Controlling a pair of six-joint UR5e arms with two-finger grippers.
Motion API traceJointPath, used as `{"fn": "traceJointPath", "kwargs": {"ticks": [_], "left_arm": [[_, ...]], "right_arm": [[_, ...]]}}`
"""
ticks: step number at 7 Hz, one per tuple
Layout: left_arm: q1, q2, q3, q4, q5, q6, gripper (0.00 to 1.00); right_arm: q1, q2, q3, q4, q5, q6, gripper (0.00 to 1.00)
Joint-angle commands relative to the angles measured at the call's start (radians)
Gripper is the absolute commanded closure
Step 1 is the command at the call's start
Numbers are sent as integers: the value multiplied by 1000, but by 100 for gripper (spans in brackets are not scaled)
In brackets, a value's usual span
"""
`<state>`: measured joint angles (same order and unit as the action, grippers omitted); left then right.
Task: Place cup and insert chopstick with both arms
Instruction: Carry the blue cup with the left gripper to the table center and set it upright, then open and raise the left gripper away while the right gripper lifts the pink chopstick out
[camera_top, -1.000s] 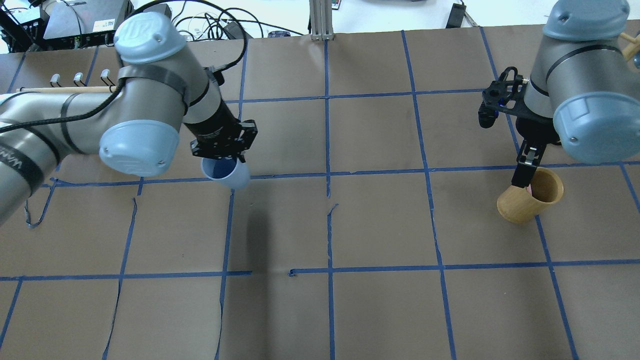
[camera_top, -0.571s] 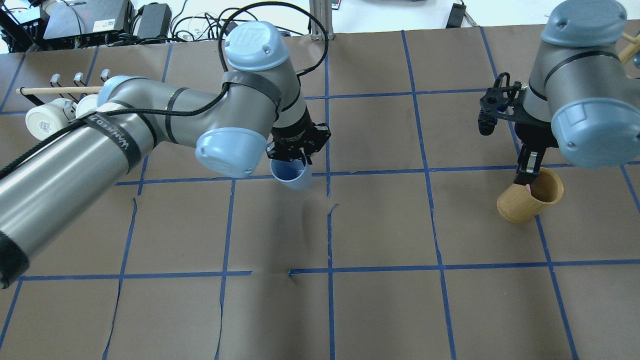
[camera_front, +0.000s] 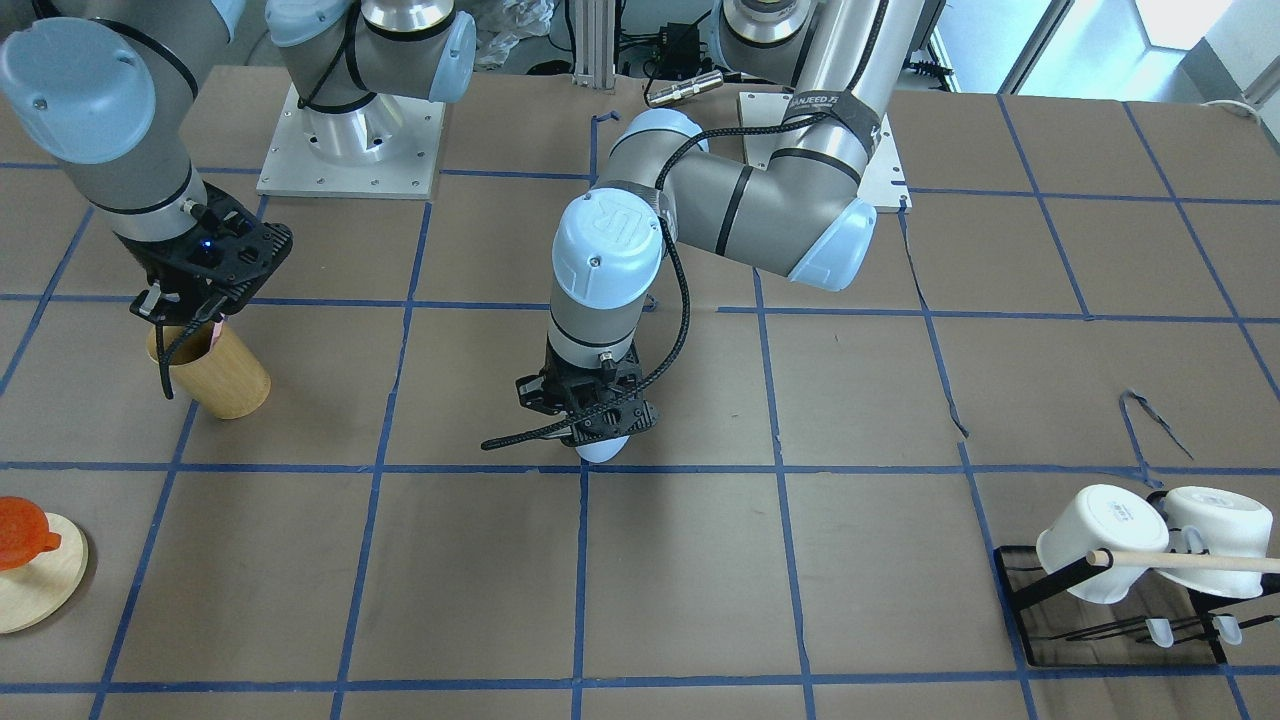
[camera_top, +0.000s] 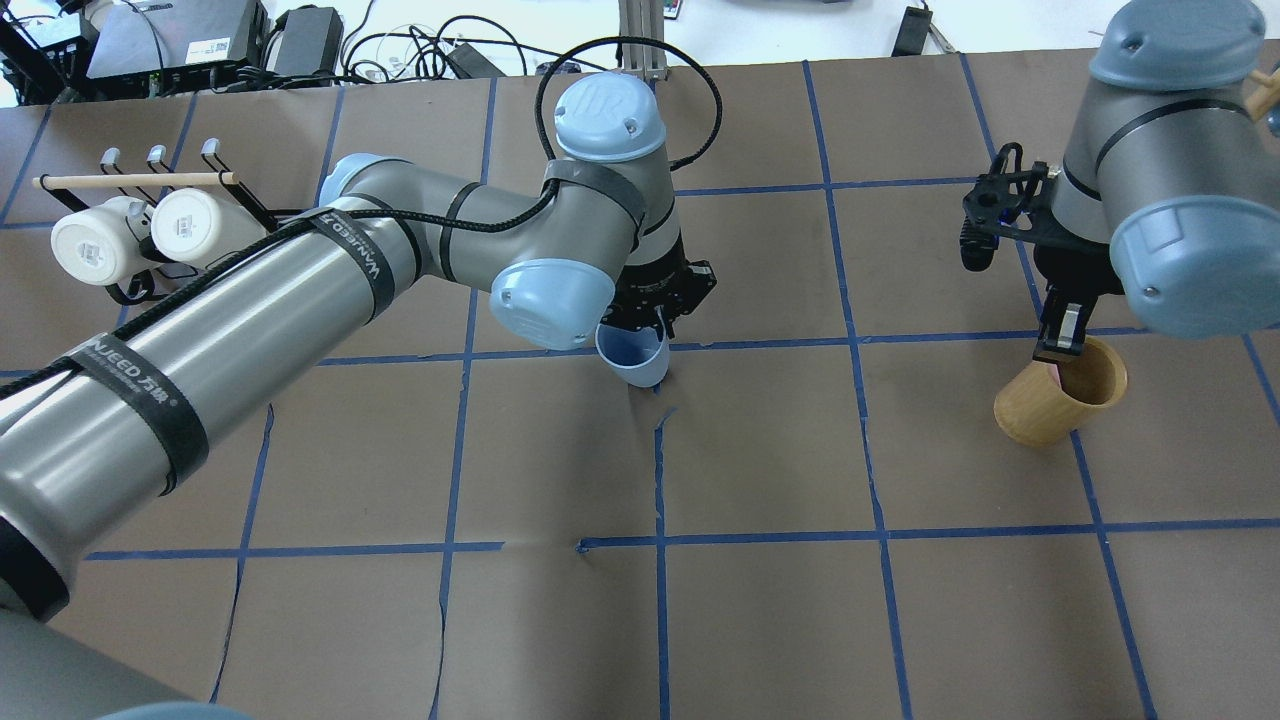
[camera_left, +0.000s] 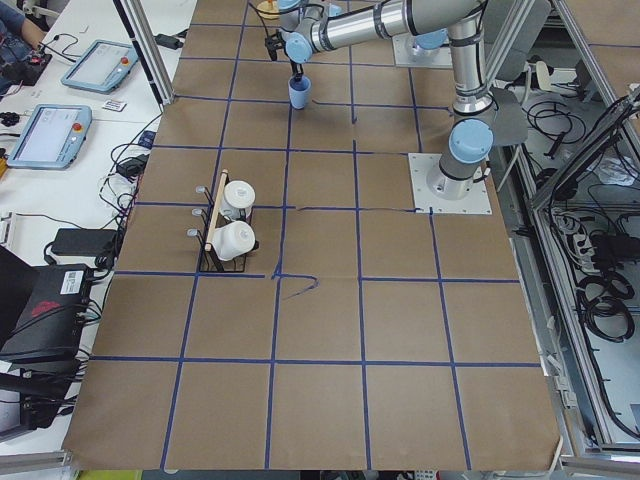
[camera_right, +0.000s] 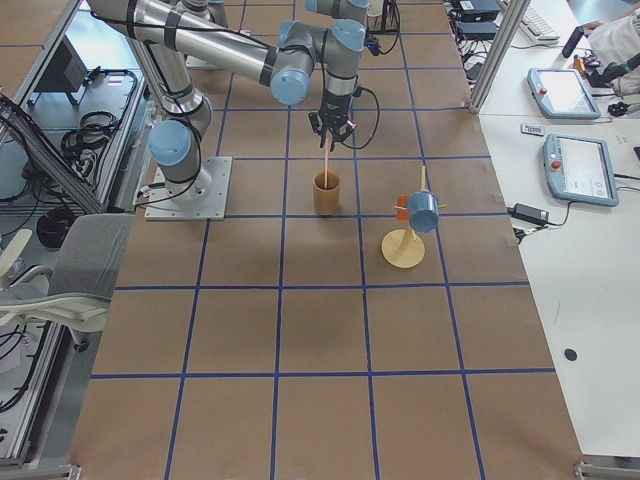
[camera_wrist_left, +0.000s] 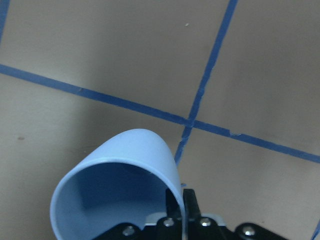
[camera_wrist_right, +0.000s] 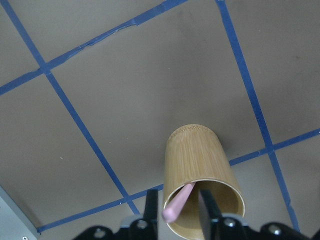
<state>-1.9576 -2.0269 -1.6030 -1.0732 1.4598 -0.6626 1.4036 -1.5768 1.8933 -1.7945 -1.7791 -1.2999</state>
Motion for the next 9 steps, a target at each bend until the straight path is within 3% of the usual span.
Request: {"fn": "traceJointPath", "kwargs": {"ticks": [1,2,5,6,9], "left_arm": [[-3,-9,20,33,2,-2,17],[-3,0,24,32,4,-2,0],[0,100,44,4,28,50,0],[21,169,35,-113,142,120,0],[159,366,2,-363,162,351,0]], "right_arm": [[0,-5,0,1,0,1,82],[0,-6,0,1,-2,-1,85],[0,-8,-14,-2,-2,-4,89],[0,-8,-41,1,-3,-4,89],[0,-8,-81,4,3,-33,90]]}}
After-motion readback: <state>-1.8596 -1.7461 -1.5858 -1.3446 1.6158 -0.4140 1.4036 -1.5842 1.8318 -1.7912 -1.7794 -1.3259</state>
